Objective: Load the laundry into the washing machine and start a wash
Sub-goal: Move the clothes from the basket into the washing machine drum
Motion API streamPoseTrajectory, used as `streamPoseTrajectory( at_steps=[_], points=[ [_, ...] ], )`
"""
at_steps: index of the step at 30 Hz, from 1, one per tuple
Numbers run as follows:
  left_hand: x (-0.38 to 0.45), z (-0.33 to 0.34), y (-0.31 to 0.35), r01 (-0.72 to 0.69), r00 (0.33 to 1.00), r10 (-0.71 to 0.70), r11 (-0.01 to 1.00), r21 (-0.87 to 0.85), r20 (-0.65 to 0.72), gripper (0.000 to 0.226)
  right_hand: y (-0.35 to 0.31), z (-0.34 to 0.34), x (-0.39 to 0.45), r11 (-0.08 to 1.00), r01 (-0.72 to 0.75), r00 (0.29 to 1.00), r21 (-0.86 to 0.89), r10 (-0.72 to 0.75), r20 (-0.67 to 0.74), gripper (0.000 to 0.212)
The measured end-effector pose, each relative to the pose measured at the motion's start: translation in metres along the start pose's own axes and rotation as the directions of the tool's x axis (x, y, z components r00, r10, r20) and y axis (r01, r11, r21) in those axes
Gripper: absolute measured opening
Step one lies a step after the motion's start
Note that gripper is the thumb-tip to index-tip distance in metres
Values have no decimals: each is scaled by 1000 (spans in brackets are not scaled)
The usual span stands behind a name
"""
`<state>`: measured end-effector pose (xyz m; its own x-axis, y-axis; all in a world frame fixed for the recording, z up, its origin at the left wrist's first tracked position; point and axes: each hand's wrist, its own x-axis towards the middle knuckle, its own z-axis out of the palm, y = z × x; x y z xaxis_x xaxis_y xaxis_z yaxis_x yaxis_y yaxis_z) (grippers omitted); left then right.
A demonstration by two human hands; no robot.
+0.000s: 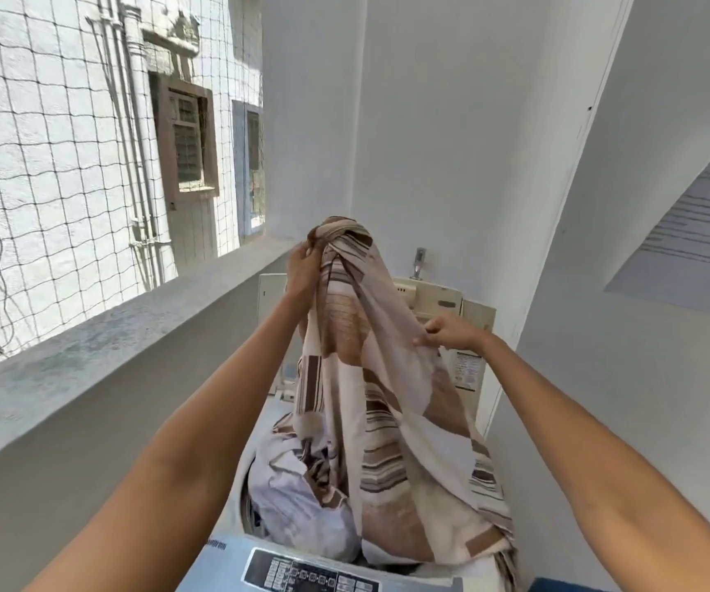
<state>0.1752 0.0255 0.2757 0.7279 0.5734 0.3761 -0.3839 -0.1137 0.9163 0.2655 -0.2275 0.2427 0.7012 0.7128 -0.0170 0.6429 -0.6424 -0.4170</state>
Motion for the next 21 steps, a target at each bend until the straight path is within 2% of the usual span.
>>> streamPoseTrajectory(
  at_steps=[2, 4, 6, 7, 9, 11, 13, 15, 17, 21],
  points=[
    [4, -6, -9, 94, 992, -105, 984, 153, 69, 38, 7, -13, -4, 1000, -15, 996, -9, 15, -87, 45],
    [8, -10, -17, 154, 971, -210, 911, 383, 110, 46, 7, -33, -8, 999, -21, 984, -38, 14, -179, 44],
    [9, -7, -21, 150, 978, -206, 826, 544, 43, 47, -1, -49, -9, 999, -9, 958, -32, 0, -286, 45],
    [6, -2, -19, 120, 989, -148, 822, 556, 6, 47, -8, -55, -9, 1000, 3, 938, -18, -9, -347, 46],
    [0, 13, -13, -21, 998, -7, 920, 391, 70, 43, -28, -65, -5, 999, 38, 886, -13, -40, -462, 48],
    [-10, 36, -1, -93, 962, 36, 975, 200, 270, 30, -54, -72, 2, 998, 62, 821, 1, -50, -568, 51],
    [-17, 60, 7, -136, 898, 40, 972, 190, 438, 18, -73, -77, 10, 993, 88, 737, 77, -13, -676, 51],
    [-18, 78, 9, -164, 906, 75, 970, 182, 417, 24, -79, -81, 15, 973, 155, 683, 171, 20, -731, 45],
    [-15, 88, 5, -169, 947, 112, 971, 169, 300, 33, -73, -80, 15, 958, 188, 703, 219, 25, -711, 41],
    [-11, 92, -6, -157, 980, 123, 962, 223, 159, 32, -38, -59, -1, 962, 128, 881, 242, 2, -474, 29]
  ],
)
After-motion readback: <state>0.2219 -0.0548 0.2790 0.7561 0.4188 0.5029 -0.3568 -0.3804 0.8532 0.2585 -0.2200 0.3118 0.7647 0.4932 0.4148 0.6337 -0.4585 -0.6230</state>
